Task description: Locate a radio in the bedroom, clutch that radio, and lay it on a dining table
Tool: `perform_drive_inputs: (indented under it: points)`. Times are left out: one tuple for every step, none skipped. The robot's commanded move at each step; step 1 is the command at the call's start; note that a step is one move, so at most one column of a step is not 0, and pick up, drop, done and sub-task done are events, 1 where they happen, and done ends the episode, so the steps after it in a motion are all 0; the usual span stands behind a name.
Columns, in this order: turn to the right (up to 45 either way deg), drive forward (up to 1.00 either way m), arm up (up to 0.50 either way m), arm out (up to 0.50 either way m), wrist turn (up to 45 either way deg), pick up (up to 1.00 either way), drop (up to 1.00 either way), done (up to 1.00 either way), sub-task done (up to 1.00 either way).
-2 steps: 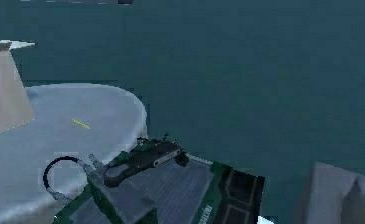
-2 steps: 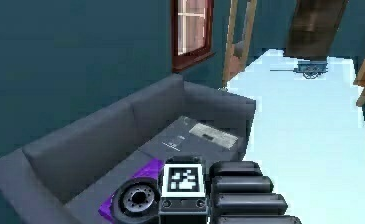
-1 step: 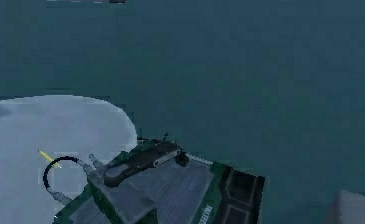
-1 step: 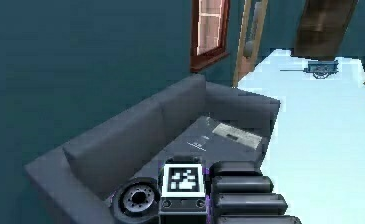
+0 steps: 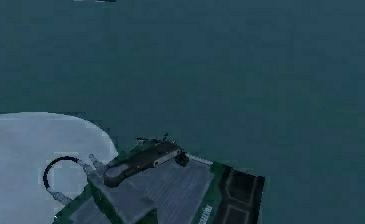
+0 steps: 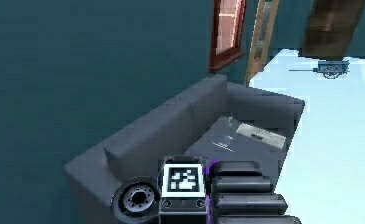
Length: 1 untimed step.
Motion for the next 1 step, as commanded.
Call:
perform_drive_inputs:
  points:
    - [-45.0, 0.0, 0.0, 0.0, 0.0, 0.0, 0.0, 0.0, 0.0]
